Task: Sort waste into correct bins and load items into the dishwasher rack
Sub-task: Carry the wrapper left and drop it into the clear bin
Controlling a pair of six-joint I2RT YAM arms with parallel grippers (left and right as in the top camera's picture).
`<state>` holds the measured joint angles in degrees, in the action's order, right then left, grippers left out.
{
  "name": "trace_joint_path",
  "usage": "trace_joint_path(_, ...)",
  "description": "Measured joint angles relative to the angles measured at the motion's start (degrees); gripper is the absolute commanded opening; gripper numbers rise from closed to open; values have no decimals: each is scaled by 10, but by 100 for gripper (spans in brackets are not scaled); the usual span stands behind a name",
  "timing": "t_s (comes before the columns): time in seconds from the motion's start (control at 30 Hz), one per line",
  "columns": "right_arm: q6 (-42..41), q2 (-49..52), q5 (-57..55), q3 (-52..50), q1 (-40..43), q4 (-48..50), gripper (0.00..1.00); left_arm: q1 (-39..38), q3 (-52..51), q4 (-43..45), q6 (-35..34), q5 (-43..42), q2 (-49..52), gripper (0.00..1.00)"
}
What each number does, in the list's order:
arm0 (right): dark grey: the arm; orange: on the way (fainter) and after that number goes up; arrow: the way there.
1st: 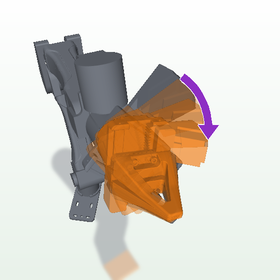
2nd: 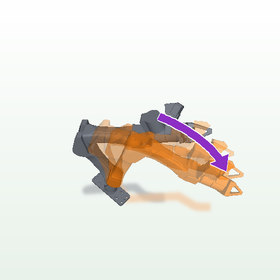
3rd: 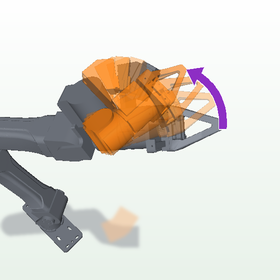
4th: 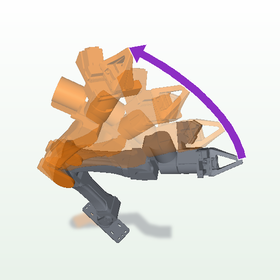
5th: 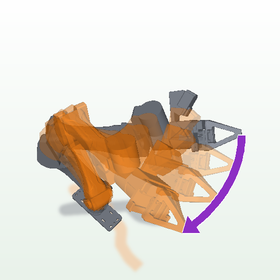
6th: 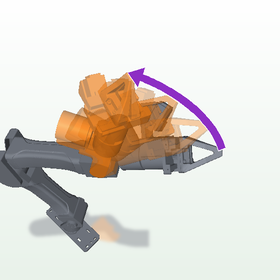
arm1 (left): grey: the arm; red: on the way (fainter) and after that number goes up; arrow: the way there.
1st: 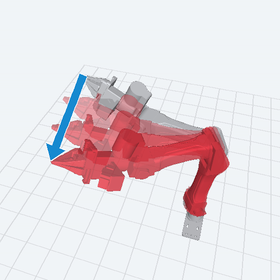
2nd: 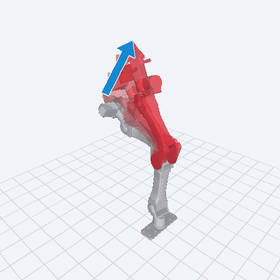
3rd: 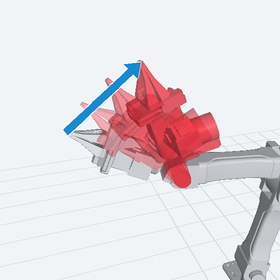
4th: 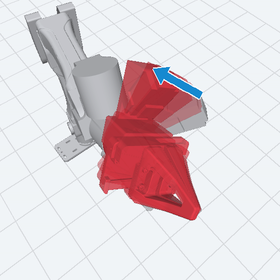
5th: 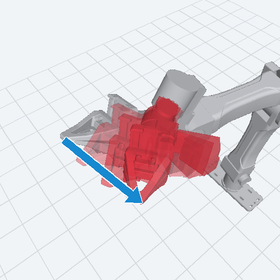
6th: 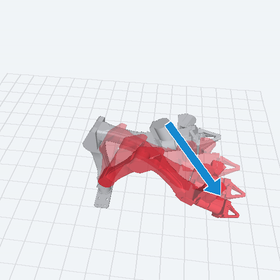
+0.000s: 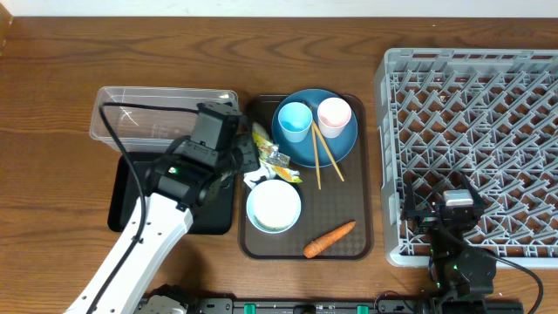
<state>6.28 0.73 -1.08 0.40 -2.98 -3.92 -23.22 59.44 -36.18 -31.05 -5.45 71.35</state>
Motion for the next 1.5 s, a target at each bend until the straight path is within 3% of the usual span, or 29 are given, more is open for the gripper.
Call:
trace_joint_path(0.47,0,0,0,0,0,0,99,33,0,-9,-4,10,3,6)
trace_joint_path(0.93,0,0,0,0,0,0,99,149,0,6,-86,12,3,6)
trace_joint_path(1.23,0,0,0,0,0,0,99,189,0,83,-118,14,5,6)
trace_joint_path(1.5,0,0,0,0,0,0,99,226,0,126,-106,30,5,6)
